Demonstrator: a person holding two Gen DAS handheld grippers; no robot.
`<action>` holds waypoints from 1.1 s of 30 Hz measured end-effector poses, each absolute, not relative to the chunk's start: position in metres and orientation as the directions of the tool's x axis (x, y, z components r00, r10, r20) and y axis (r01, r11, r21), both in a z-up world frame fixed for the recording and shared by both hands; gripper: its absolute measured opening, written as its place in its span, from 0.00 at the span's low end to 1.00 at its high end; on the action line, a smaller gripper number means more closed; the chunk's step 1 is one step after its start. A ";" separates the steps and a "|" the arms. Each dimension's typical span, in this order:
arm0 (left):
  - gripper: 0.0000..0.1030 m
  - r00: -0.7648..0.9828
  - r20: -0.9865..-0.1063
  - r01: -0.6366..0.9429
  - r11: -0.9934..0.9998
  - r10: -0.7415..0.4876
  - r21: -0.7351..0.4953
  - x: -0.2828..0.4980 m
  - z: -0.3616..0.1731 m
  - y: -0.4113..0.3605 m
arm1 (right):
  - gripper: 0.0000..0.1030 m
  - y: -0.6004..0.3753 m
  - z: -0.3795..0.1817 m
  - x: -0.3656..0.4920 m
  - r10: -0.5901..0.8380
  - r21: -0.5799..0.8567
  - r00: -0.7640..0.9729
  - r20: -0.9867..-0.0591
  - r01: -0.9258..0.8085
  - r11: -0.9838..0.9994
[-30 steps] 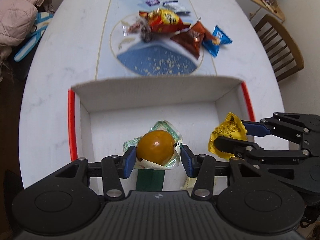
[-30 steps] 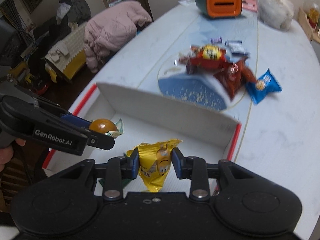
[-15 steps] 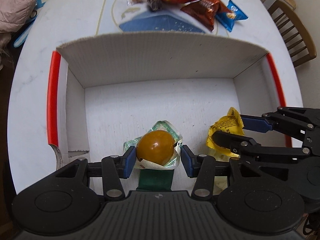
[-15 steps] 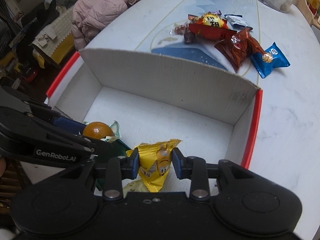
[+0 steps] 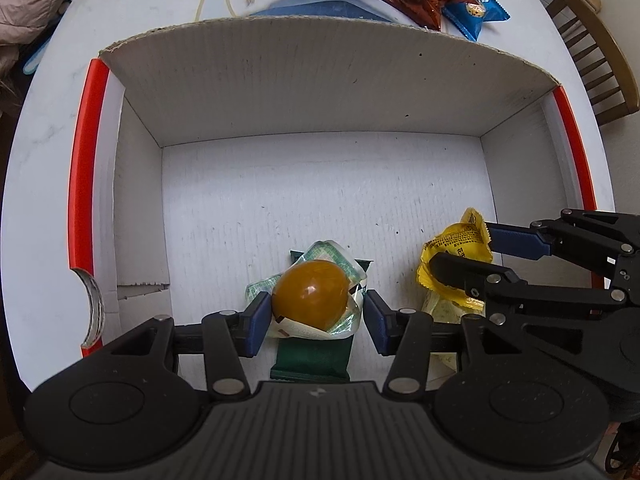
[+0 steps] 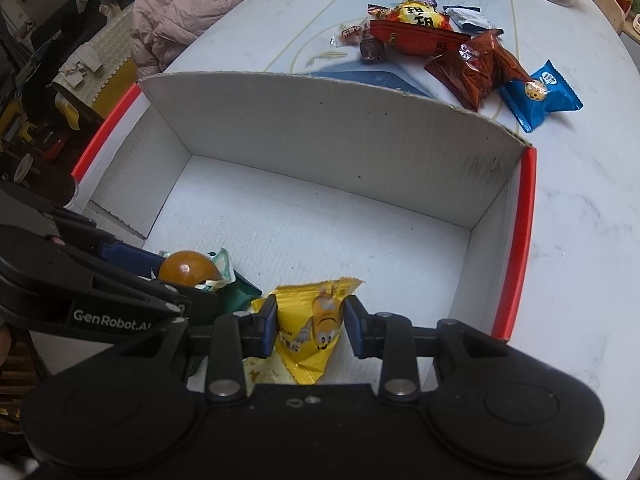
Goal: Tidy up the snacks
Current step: 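Open both grippers to release the packets and lift out of the box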
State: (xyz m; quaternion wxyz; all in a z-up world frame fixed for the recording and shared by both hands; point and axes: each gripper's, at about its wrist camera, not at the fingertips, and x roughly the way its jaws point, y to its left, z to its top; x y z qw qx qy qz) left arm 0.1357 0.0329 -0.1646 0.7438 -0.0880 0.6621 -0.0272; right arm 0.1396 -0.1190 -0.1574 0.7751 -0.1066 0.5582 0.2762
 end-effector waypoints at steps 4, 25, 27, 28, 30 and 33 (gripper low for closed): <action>0.47 0.137 -0.977 -0.077 0.982 -0.164 -0.175 0.134 -0.161 0.033 | 0.33 -0.119 -0.158 0.140 0.311 0.146 0.226 -0.923 -0.543 0.827; 0.47 0.278 -0.939 -0.045 0.974 -0.201 -0.221 0.112 -0.104 0.040 | 0.37 -0.128 -0.118 0.127 0.381 0.177 0.279 -0.881 -0.552 0.815; 0.47 0.298 -0.934 -0.041 0.975 -0.198 -0.220 0.110 -0.097 0.039 | 0.37 -0.129 -0.111 0.125 0.392 0.180 0.291 -0.873 -0.555 0.813; 0.48 0.309 -0.931 -0.040 0.975 -0.195 -0.218 0.109 -0.094 0.040 | 0.38 -0.129 -0.108 0.124 0.396 0.180 0.298 -0.868 -0.555 0.812; 0.49 0.330 -0.924 -0.039 0.975 -0.195 -0.220 0.107 -0.087 0.040 | 0.38 -0.130 -0.101 0.123 0.404 0.179 0.312 -0.860 -0.557 0.811; 0.49 0.364 -0.911 -0.032 0.975 -0.195 -0.222 0.105 -0.077 0.039 | 0.39 -0.130 -0.091 0.121 0.415 0.177 0.333 -0.846 -0.559 0.810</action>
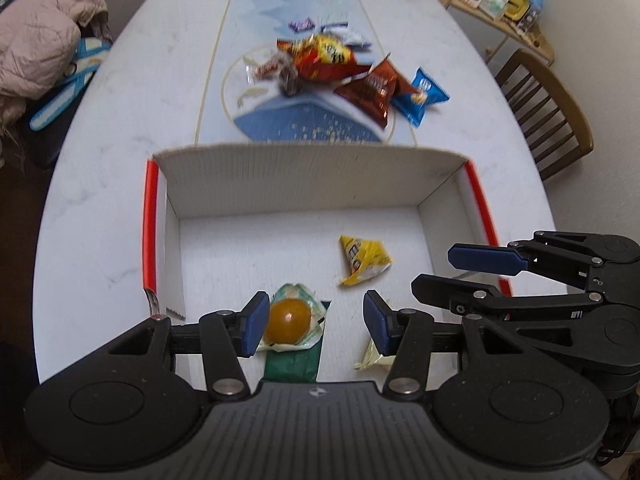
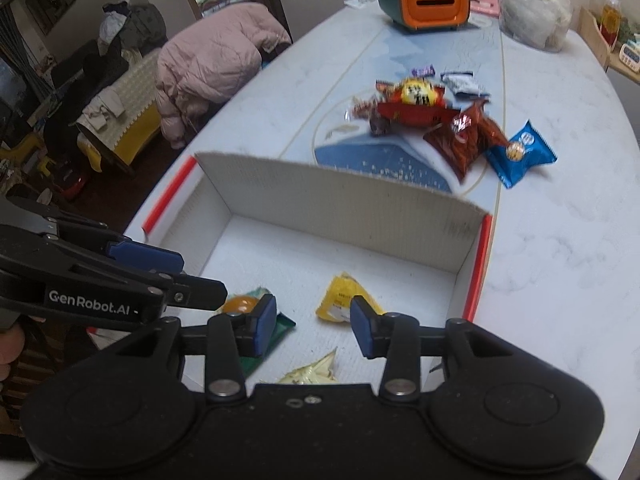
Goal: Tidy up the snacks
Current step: 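Open both grippers to release the packets and lift out of the box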
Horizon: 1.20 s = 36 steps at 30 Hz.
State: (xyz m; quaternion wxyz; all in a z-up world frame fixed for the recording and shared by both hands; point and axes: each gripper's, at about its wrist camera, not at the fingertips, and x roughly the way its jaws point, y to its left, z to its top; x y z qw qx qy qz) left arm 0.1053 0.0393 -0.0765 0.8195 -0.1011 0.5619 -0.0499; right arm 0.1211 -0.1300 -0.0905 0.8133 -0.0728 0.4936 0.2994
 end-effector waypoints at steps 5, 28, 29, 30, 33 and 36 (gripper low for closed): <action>0.49 0.424 -0.885 -0.004 0.977 -0.192 -0.213 0.103 -0.058 0.035 | 0.43 -0.132 -0.075 0.120 0.432 0.176 0.367 -0.824 -0.560 0.810; 0.73 0.599 -0.775 0.017 0.971 -0.201 -0.239 0.155 0.001 0.025 | 0.85 -0.174 -0.017 0.165 0.473 0.150 0.525 -0.707 -0.543 0.826; 0.73 0.601 -0.774 0.012 0.970 -0.202 -0.243 0.160 0.002 0.024 | 0.89 -0.175 -0.016 0.170 0.475 0.147 0.527 -0.705 -0.547 0.824; 0.73 0.603 -0.772 0.009 0.969 -0.201 -0.246 0.166 0.003 0.024 | 0.93 -0.177 -0.014 0.174 0.477 0.144 0.529 -0.702 -0.550 0.823; 0.73 0.608 -0.772 -0.002 0.972 -0.185 -0.235 0.183 0.006 0.023 | 0.99 -0.183 -0.009 0.188 0.483 0.133 0.549 -0.682 -0.556 0.820; 0.73 0.608 -0.776 -0.012 0.976 -0.166 -0.218 0.205 0.009 0.021 | 0.99 -0.191 -0.004 0.208 0.485 0.129 0.557 -0.674 -0.558 0.820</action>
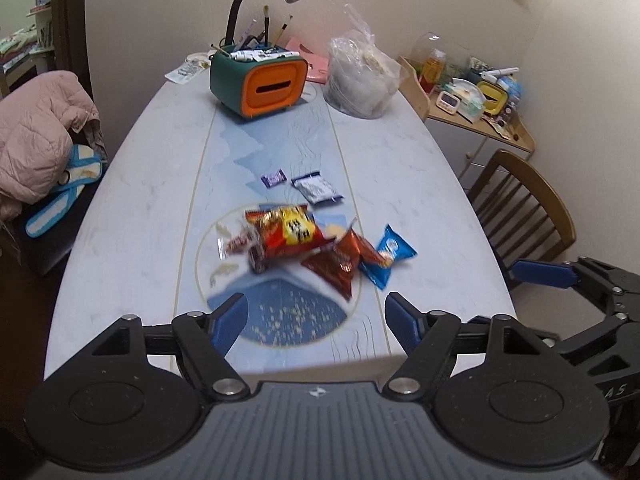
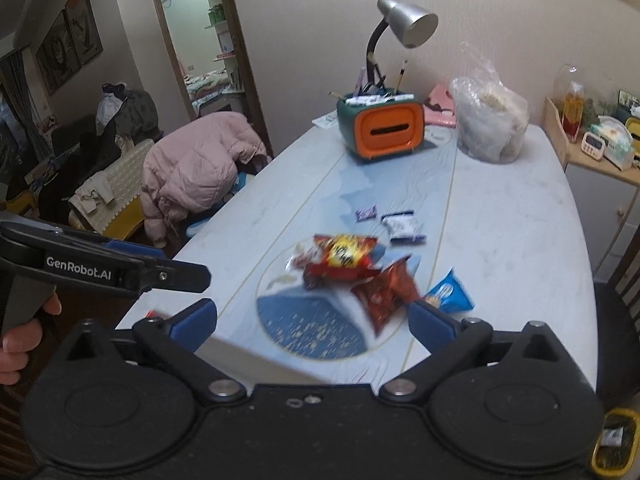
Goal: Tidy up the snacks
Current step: 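Open both grippers to release the packets and lift out of the box, then grasp the red-yellow chip bag with the left gripper while the right grasps the blue packet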
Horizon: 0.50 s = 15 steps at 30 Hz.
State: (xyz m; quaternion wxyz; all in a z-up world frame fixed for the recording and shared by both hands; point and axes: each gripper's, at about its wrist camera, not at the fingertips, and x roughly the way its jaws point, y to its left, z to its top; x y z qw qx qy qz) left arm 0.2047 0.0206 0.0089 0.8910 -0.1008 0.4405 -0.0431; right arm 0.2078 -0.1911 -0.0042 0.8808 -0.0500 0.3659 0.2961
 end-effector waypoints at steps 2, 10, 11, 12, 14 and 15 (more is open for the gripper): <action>0.73 0.601 -0.784 -0.015 0.979 -0.155 -0.205 0.222 0.011 0.019 | 0.99 -0.196 -0.003 0.226 0.467 0.121 0.562 -0.683 -0.543 0.831; 0.73 0.571 -0.812 -0.049 0.982 -0.124 -0.184 0.298 0.012 0.011 | 0.99 -0.211 -0.005 0.299 0.402 0.085 0.582 -0.707 -0.495 0.865; 0.73 0.564 -0.818 -0.060 0.982 -0.116 -0.180 0.307 0.010 0.011 | 0.99 -0.213 -0.007 0.308 0.396 0.084 0.579 -0.713 -0.490 0.868; 0.73 0.555 -0.824 -0.062 0.982 -0.114 -0.178 0.316 0.007 0.009 | 0.99 -0.215 -0.009 0.316 0.389 0.084 0.578 -0.717 -0.483 0.872; 0.73 0.540 -0.835 -0.074 0.982 -0.108 -0.175 0.330 0.000 0.008 | 0.99 -0.217 -0.013 0.332 0.383 0.089 0.569 -0.728 -0.476 0.875; 0.73 0.531 -0.841 -0.081 0.981 -0.107 -0.176 0.338 -0.004 0.007 | 0.99 -0.218 -0.016 0.340 0.377 0.086 0.567 -0.732 -0.472 0.878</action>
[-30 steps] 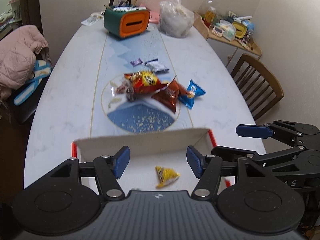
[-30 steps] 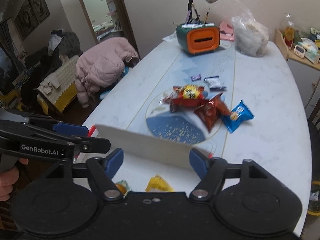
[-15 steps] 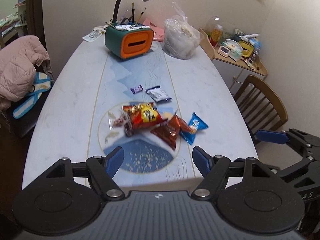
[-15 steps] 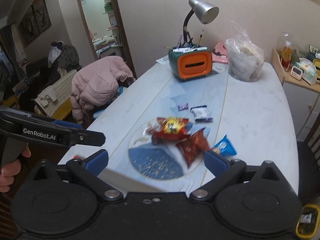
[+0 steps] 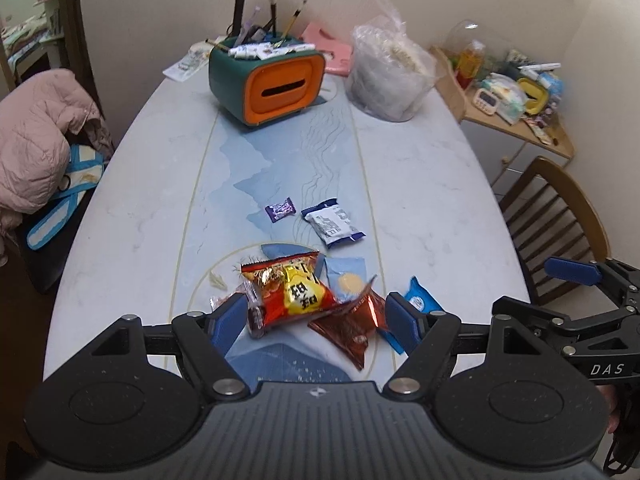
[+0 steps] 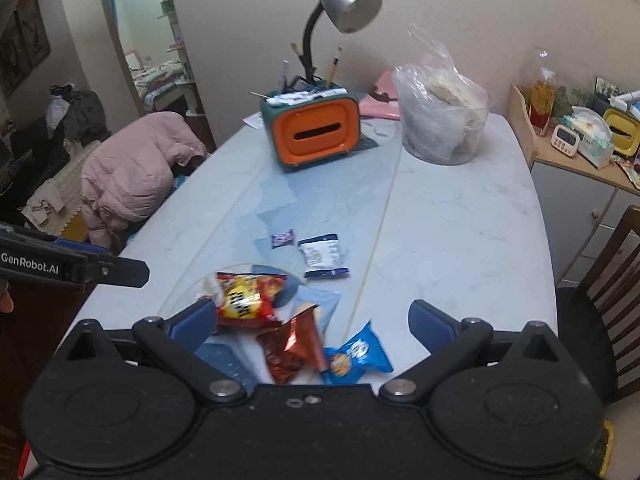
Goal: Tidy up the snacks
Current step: 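Grasp the red-yellow chip bag with the left gripper while the right grasps the blue packet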
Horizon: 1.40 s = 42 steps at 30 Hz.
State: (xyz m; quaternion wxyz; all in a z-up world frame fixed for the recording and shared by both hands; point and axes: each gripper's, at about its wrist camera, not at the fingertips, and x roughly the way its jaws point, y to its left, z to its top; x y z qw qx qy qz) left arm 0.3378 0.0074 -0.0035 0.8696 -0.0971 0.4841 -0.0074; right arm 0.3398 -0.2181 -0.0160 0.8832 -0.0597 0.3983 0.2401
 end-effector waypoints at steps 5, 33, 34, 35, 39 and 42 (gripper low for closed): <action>0.73 0.471 -0.874 -0.100 0.977 -0.122 -0.190 0.373 -0.030 0.003 | 0.99 -0.220 -0.036 0.374 0.353 0.081 0.536 -0.767 -0.465 0.882; 0.73 0.243 -0.967 -0.288 0.946 -0.079 -0.150 0.459 -0.167 0.009 | 0.85 -0.246 -0.185 0.440 0.242 0.261 0.357 -0.902 0.006 0.965; 0.73 0.239 -0.968 -0.287 0.946 -0.080 -0.150 0.460 -0.169 0.009 | 0.82 -0.246 -0.187 0.440 0.249 0.271 0.355 -0.901 0.015 0.962; 0.73 0.237 -0.968 -0.287 0.946 -0.083 -0.151 0.460 -0.171 0.008 | 0.80 -0.245 -0.188 0.438 0.251 0.276 0.354 -0.901 0.020 0.961; 0.73 0.240 -0.968 -0.284 0.947 -0.079 -0.148 0.461 -0.172 0.008 | 0.72 -0.241 -0.189 0.436 0.265 0.294 0.362 -0.894 0.028 0.955; 0.72 0.241 -0.967 -0.290 0.945 -0.083 -0.153 0.461 -0.173 0.010 | 0.64 -0.240 -0.189 0.436 0.266 0.301 0.369 -0.890 0.039 0.953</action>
